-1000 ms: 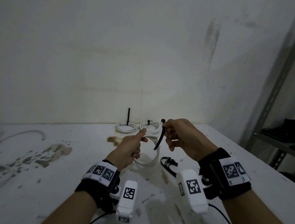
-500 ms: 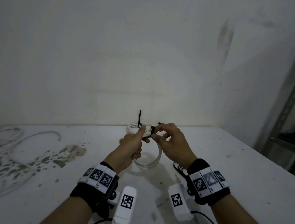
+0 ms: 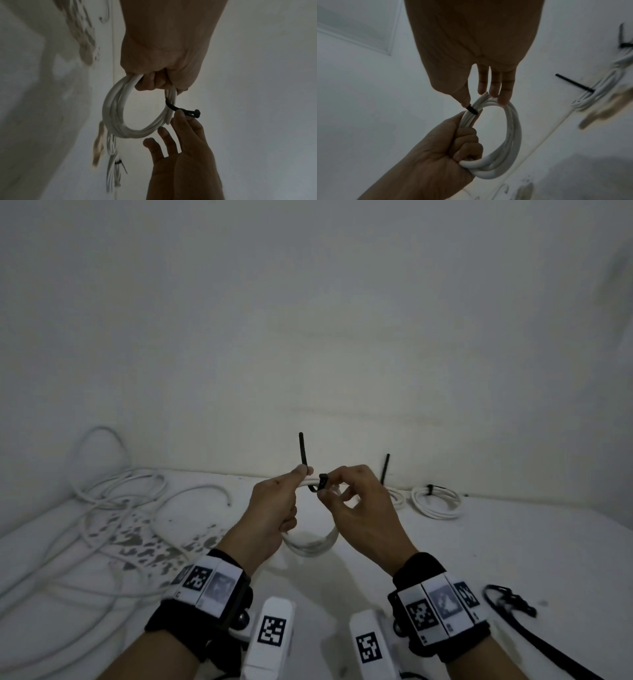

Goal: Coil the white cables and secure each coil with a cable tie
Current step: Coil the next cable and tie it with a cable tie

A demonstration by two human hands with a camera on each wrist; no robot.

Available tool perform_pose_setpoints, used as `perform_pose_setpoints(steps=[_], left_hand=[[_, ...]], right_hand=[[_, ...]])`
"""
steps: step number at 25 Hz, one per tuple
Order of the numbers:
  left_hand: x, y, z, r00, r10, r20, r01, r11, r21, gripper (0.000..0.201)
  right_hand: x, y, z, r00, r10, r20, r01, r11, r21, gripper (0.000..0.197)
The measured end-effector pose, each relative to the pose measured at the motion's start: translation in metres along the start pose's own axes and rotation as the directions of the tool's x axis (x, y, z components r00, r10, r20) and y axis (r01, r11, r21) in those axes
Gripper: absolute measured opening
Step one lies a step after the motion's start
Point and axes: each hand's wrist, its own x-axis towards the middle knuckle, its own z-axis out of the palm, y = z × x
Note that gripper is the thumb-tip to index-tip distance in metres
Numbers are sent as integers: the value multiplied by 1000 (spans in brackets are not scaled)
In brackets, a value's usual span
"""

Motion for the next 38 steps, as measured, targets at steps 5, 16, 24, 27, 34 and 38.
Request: perform_pose_setpoints(steps=[5, 16, 24, 27, 34, 38], left_hand=[[16, 14, -44, 990, 46, -132, -47, 999, -4, 25], [9, 25, -42, 979, 203, 9, -199, 946, 255, 10], [6, 28, -38, 958, 272, 89, -285, 881, 378, 13], [7, 26, -39, 970, 236, 52, -239, 906, 350, 14], [4, 26, -39, 981, 191, 39, -193, 920, 341, 11], [5, 25, -39, 980, 192, 44, -195, 919, 342, 13]], right_hand=[[24, -27, 31, 999, -1, 52, -7, 987, 160, 8], [42, -32, 36, 985, 148, -92, -109, 936, 334, 14], [38, -35, 36, 994, 31, -104, -30, 1000, 7, 29], [37, -34, 38, 998, -42, -47, 36, 992, -118, 39], [36, -31, 42, 998, -12, -56, 4, 990, -138, 41], [36, -30, 41, 999, -5, -44, -2, 987, -161, 40]])
